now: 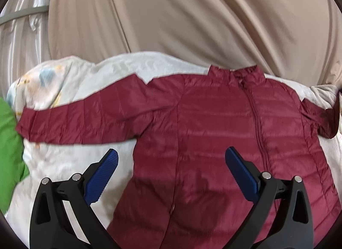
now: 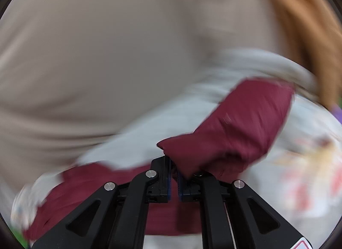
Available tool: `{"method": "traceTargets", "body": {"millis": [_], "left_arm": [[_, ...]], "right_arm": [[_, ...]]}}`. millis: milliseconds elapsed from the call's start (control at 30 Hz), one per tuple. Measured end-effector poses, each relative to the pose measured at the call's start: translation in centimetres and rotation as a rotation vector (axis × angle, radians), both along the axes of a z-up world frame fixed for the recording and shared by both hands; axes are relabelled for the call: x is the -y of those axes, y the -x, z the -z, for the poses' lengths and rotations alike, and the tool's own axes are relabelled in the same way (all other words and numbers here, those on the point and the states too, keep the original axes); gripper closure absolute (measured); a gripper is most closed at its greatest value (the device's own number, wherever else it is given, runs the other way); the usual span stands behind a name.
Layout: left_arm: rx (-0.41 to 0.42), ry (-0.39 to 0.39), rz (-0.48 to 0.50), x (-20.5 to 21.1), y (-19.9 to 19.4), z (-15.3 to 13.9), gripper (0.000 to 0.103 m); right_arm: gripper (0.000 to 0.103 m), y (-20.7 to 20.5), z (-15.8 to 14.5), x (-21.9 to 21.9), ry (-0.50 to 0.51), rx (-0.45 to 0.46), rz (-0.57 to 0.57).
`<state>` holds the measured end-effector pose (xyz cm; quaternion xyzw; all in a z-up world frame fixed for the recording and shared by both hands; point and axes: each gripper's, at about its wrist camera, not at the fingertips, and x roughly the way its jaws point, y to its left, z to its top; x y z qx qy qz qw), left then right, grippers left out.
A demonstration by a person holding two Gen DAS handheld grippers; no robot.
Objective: Fold large clothes
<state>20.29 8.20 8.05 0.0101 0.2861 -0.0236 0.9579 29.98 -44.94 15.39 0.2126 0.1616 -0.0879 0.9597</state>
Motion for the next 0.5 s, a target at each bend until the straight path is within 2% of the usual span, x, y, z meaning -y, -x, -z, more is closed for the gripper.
{"method": "traceTargets", "body": {"millis": [33,67,133,200,300,400,467,500], "left_arm": [[0.002,0.011,0.006,0.1,-0.4,-0.3,0.005],[0.002,0.027,0.014,0.1,-0.7,-0.6,0.005],[-0.006,0.076,0.025,0.0,-1.8,-1.1,0.005],[-0.019,0.110,0.037,-0.2,-2.7,-1.3,0.005],[-0.045,0.156,0.047,-0.6,-4.5,-1.1,0.005],[-0.083,0.192,0.061,-0.9,-6.4,-0.5,0.005],[-0.107,0.210,0.068,-1.1,-7.4,-0.1,0.005],[-0.123,0.224,0.076,-1.3,-7.9,0.3,0.005]], "right_arm": [[0.096,-1.0,-0.8,-2.7,0.026,0.006,-0.065],[0.096,-2.7,-1.5,-7.3,0.065,0.005,-0.171],[0.097,-5.4,-1.5,-14.6,0.112,-0.022,-0.325],[0.096,-8.8,0.6,-22.8,0.163,-0.088,-0.474],[0.095,-12.5,5.2,-31.1,0.242,-0.209,-0.572],[0.080,-14.3,9.8,-36.6,0.300,-0.340,-0.631],[0.076,-13.3,11.3,-37.1,0.300,-0.374,-0.650],[0.073,-12.5,11.1,-36.9,0.293,-0.374,-0.656]]}}
